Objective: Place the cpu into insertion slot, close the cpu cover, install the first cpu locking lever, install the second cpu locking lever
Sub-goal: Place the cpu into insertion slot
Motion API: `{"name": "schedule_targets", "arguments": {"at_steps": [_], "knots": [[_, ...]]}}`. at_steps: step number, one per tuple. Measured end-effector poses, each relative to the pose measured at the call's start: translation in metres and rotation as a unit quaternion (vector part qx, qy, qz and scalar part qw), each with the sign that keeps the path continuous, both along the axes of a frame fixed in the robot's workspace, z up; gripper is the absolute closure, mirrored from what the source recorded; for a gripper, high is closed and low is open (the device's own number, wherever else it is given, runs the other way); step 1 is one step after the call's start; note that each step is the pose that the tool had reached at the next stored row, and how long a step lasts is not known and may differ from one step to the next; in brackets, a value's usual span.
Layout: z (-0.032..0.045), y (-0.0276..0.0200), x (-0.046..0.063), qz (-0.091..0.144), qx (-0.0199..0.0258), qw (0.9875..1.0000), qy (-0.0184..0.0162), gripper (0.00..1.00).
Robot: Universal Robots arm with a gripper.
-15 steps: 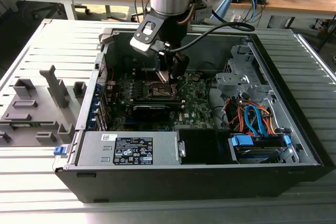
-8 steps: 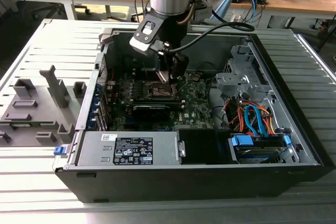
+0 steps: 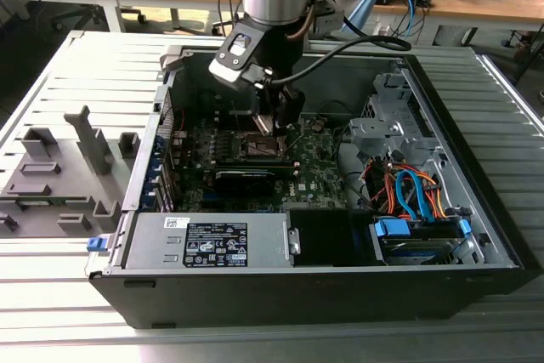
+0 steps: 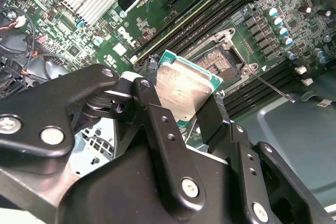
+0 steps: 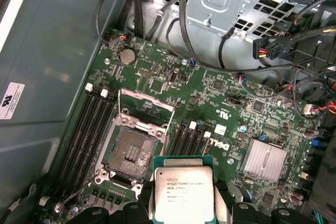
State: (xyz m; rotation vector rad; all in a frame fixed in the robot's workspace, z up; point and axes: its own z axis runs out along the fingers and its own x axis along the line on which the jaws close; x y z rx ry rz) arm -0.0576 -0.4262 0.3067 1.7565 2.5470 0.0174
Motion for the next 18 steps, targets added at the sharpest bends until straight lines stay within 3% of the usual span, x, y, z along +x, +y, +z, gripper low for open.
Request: {"name": "schedule_targets", "arguments": {"at_steps": [18], "knots": [[0.0, 0.0, 0.0, -0.015, -0.0026, 0.9999, 0.0, 0.46]]}}
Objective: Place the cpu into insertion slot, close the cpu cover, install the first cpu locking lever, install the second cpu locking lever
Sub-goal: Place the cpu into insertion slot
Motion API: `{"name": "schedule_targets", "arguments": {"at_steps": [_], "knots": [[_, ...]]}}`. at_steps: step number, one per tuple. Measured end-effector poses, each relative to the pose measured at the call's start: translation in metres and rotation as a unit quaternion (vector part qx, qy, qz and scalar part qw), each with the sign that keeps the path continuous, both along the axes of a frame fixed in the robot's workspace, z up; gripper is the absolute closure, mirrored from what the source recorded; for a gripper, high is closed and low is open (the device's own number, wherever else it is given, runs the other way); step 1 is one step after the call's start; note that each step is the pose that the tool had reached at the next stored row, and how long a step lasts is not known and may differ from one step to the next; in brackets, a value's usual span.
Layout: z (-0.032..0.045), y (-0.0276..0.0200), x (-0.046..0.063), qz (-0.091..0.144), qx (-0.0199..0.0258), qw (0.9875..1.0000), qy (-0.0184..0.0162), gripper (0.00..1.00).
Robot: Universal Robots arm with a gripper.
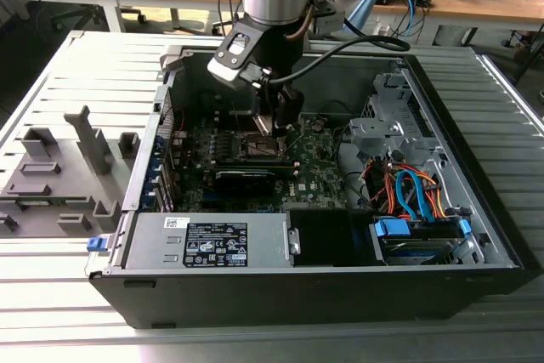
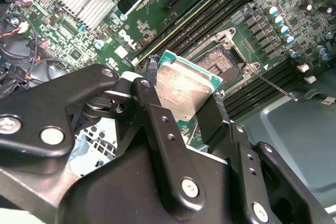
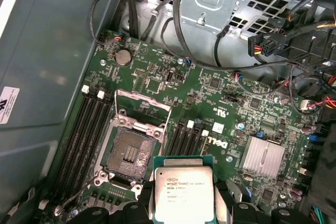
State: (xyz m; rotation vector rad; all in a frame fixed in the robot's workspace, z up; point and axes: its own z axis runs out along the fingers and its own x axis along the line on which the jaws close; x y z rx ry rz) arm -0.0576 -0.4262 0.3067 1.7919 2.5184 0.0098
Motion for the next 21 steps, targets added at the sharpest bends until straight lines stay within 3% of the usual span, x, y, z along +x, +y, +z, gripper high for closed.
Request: {"name": "schedule_targets", "arguments": {"at_steps": [21], "knots": [[0.0, 0.0, 0.0, -0.014, -0.0017, 0.9999, 0.0, 0.46]]}}
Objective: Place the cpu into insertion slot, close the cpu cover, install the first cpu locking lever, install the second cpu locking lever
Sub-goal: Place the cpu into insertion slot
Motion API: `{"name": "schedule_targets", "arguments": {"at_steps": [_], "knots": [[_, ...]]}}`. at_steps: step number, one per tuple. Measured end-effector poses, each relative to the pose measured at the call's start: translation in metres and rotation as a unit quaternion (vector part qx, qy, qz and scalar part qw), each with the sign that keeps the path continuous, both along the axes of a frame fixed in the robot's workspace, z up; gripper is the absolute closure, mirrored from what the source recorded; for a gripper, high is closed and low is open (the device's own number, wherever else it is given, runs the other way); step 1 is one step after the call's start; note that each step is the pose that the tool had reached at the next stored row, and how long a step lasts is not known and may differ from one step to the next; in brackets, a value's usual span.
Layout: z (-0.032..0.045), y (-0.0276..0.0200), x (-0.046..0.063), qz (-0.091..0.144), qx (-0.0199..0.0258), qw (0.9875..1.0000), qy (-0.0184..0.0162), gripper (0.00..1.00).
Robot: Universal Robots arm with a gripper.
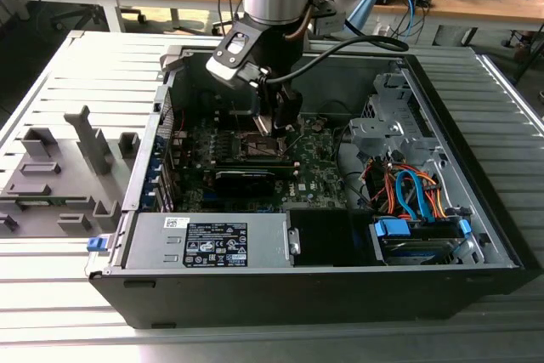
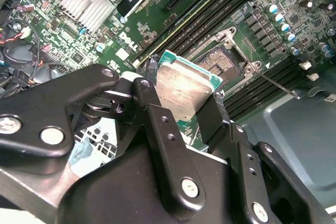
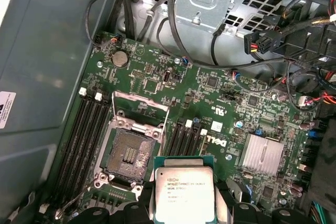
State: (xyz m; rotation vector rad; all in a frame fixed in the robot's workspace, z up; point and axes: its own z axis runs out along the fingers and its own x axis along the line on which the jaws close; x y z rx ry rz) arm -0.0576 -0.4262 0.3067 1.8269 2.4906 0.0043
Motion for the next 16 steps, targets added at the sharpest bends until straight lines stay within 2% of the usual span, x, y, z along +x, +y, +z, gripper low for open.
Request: {"name": "schedule_targets", "arguments": {"at_steps": [16], "knots": [[0.0, 0.0, 0.0, -0.014, -0.0017, 0.9999, 0.0, 0.46]]}}
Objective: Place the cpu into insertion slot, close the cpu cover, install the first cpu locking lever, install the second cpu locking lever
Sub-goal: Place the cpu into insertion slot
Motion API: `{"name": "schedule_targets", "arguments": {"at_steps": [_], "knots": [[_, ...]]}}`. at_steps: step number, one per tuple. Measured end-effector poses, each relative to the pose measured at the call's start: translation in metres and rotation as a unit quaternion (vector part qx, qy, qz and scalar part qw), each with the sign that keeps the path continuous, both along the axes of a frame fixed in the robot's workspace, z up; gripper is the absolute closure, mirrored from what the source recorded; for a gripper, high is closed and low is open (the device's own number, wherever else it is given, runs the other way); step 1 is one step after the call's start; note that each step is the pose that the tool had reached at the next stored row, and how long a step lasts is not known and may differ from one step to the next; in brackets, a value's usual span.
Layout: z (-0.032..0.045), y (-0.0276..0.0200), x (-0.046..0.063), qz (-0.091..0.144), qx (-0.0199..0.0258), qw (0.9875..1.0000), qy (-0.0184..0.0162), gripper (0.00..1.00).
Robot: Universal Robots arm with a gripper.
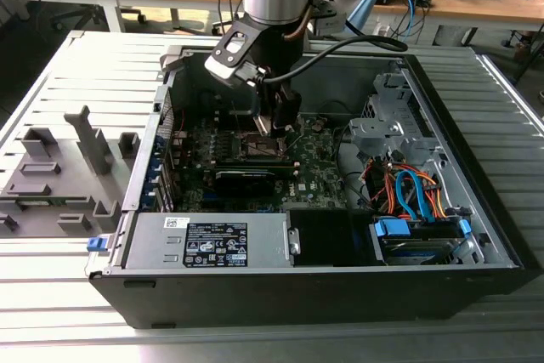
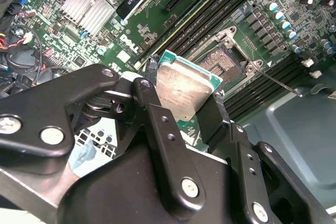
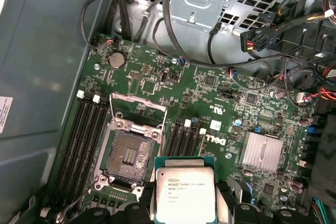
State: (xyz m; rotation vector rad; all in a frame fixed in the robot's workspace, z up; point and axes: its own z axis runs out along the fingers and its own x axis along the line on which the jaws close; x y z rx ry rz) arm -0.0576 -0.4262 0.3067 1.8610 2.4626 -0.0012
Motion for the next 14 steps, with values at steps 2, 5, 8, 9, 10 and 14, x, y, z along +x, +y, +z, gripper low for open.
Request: {"name": "schedule_targets", "arguments": {"at_steps": [2, 5, 8, 9, 10, 14], "knots": [[0.0, 0.0, 0.0, -0.002, -0.0002, 1.0, 0.0, 0.46], [0.0, 0.0, 0.0, -0.004, -0.0004, 1.0, 0.0, 0.46], [0.0, 0.0, 0.0, -0.007, -0.0006, 1.0, 0.0, 0.46], [0.0, 0.0, 0.0, -0.008, -0.0007, 1.0, 0.0, 0.46], [0.0, 0.0, 0.0, -0.009, -0.0008, 1.0, 0.0, 0.46], [0.0, 0.0, 0.0, -0.013, -0.0011, 0.9999, 0.0, 0.46]]}}
